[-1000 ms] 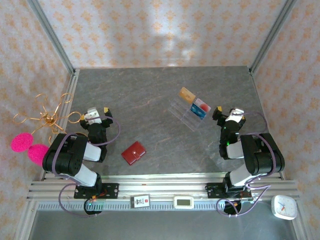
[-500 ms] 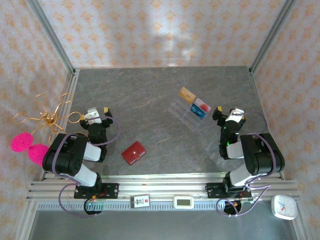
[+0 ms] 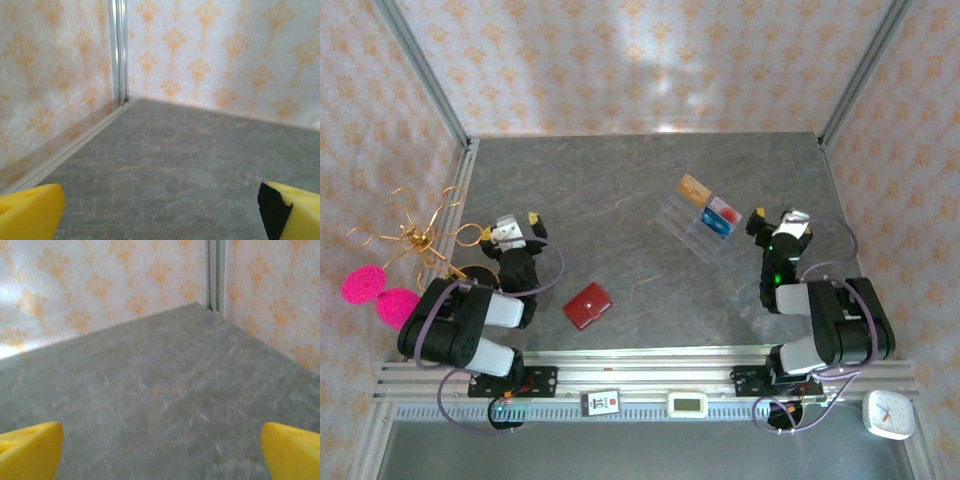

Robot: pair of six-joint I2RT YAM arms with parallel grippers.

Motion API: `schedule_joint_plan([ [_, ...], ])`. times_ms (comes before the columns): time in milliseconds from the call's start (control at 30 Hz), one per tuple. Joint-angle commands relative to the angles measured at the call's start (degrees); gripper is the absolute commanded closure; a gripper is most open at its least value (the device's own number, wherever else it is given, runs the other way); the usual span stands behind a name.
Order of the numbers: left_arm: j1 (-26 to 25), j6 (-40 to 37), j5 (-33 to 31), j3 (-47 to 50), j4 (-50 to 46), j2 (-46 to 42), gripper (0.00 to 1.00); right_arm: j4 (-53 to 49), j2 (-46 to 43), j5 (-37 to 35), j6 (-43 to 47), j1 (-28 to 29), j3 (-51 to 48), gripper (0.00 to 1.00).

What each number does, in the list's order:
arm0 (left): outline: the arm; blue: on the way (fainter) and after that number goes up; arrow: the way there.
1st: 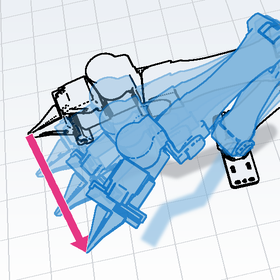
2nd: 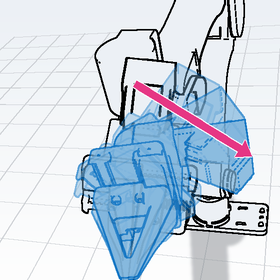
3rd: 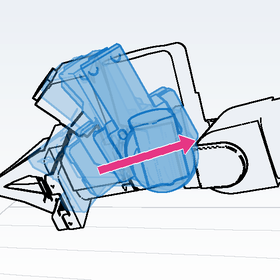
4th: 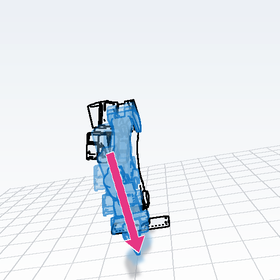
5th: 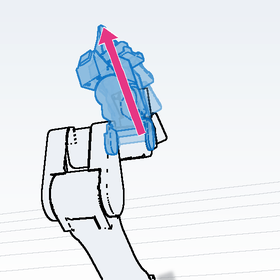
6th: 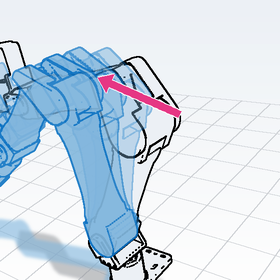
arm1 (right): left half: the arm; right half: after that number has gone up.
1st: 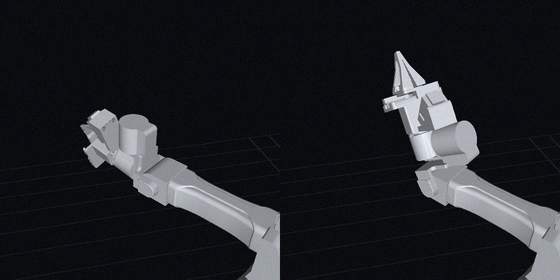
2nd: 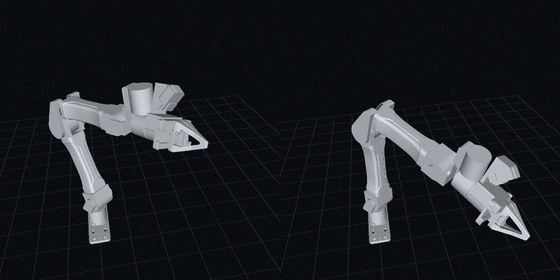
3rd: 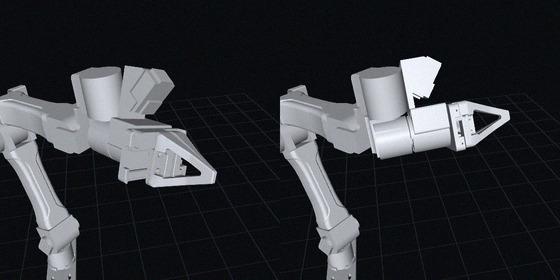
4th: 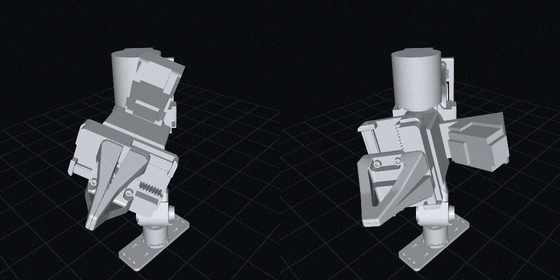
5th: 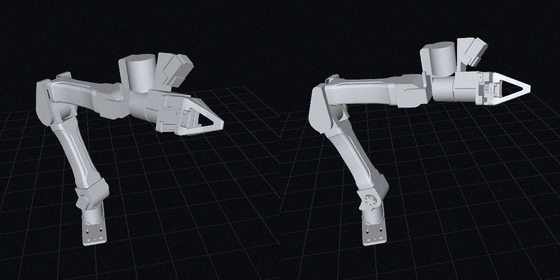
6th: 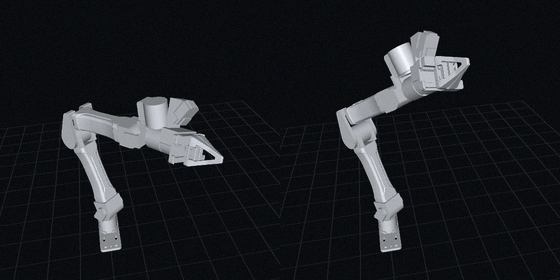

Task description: Take the credit cards out of the card holder

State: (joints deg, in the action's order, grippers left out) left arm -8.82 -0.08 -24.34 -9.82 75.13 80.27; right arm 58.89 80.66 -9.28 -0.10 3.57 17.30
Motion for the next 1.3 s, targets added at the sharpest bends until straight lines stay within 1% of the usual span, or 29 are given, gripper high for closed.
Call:
schedule_joint_plan([
  [0, -1.4, -0.2, -7.5, -1.4, -7.7, -7.5, 0.01, -11.8, -4.7, -3.8, -4.1, 0.2, 3.6, 0.0],
  [100, -1.4, 4.9, -7.6, -3.4, -16.3, -14.8, 0.01, -14.9, -8.4, -7.4, -8.9, 1.3, 4.2, 0.0],
  [133, -1.4, 6.5, -7.5, -4.0, -18.3, -17.1, 0.01, -15.8, -9.6, -8.5, -11.8, 1.4, 4.2, 0.0],
  [200, -1.4, 10.1, -7.7, -4.8, -20.8, -20.4, 0.01, -20.4, -10.6, -12.0, -22.6, 1.3, 5.7, 0.0],
  [233, -1.4, 12.3, -7.7, -5.3, -21.9, -21.8, 0.01, -25.4, -10.6, -11.7, -29.2, 0.9, 7.3, 0.0],
  [267, -1.4, 14.3, -7.0, -5.7, -23.1, -23.3, 0.01, -31.2, -10.4, -9.0, -35.2, 0.2, 9.6, 0.0],
  [300, -1.4, 16.6, -6.0, -6.3, -24.5, -24.4, 0.01, -33.3, -9.7, -5.2, -36.8, -0.3, 11.0, 0.0],
  [333, -1.3, 19.2, -4.9, -7.2, -26.5, -25.4, 0.01, -31.6, -8.8, -0.2, -34.4, -0.3, 11.3, 0.0],
  [367, -1.2, 20.8, -2.7, -8.3, -29.4, -26.3, 0.01, -30.4, -8.3, 3.1, -33.2, 0.1, 11.3, 0.0],
  [467, -0.8, 25.0, 4.8, -12.4, -36.8, -27.8, 0.01, -29.6, -10.8, 2.9, -33.1, 2.3, 9.2, 0.02],
  [567, 0.1, 30.0, 12.8, -15.8, -42.7, -27.9, 0.01, -38.9, -12.7, 6.6, -33.0, 2.6, 11.4, 0.03],
  [600, 0.7, 30.3, 17.0, -16.6, -43.8, -28.0, 0.01, -41.8, -14.7, 7.7, -32.6, 3.0, 12.2, 0.06],
  [633, 1.2, 30.3, 21.7, -16.7, -43.8, -28.3, 0.01, -44.6, -15.6, 8.6, -32.2, 3.5, 12.6, 0.1],
  [667, 1.4, 31.5, 23.5, -16.2, -42.9, -28.6, 0.01, -46.9, -16.5, 8.7, -32.1, 4.3, 12.7, 0.11],
  [700, 1.4, 33.2, 23.5, -15.7, -43.0, -29.0, 0.01, -48.1, -17.4, 9.0, -32.4, 4.9, 12.4, 0.11],
  [733, 1.5, 36.9, 23.1, -15.3, -43.5, -29.6, 0.01, -49.3, -18.3, 9.9, -32.8, 5.4, 11.9, 0.12],
  [767, 1.6, 37.8, 24.0, -14.9, -43.4, -30.0, 0.01, -50.8, -19.1, 10.8, -33.8, 5.8, 11.5, 0.13],
  [867, 1.4, 36.5, 28.1, -13.9, -39.9, -30.8, 0.01, -53.0, -21.0, 13.1, -35.7, 6.2, 10.3, 0.16],
  [1000, 0.4, 36.0, 29.4, -14.8, -41.4, -30.4, 0.01, -54.2, -22.0, 14.4, -36.3, 6.4, 10.1, 0.19],
  [1067, -1.0, 34.8, 29.6, -15.0, -42.5, -30.5, 0.01, -54.3, -21.8, 15.1, -36.4, 6.5, 10.4, 0.2],
  [1167, -4.4, 33.2, 29.2, -15.0, -43.3, -31.5, 0.01, -54.3, -20.8, 16.3, -36.8, 6.6, 10.9, 0.2],
  [1267, -9.8, 30.5, 25.8, -14.7, -44.7, -33.6, 0.01, -54.3, -19.9, 17.1, -37.3, 6.8, 11.2, 0.2],
])
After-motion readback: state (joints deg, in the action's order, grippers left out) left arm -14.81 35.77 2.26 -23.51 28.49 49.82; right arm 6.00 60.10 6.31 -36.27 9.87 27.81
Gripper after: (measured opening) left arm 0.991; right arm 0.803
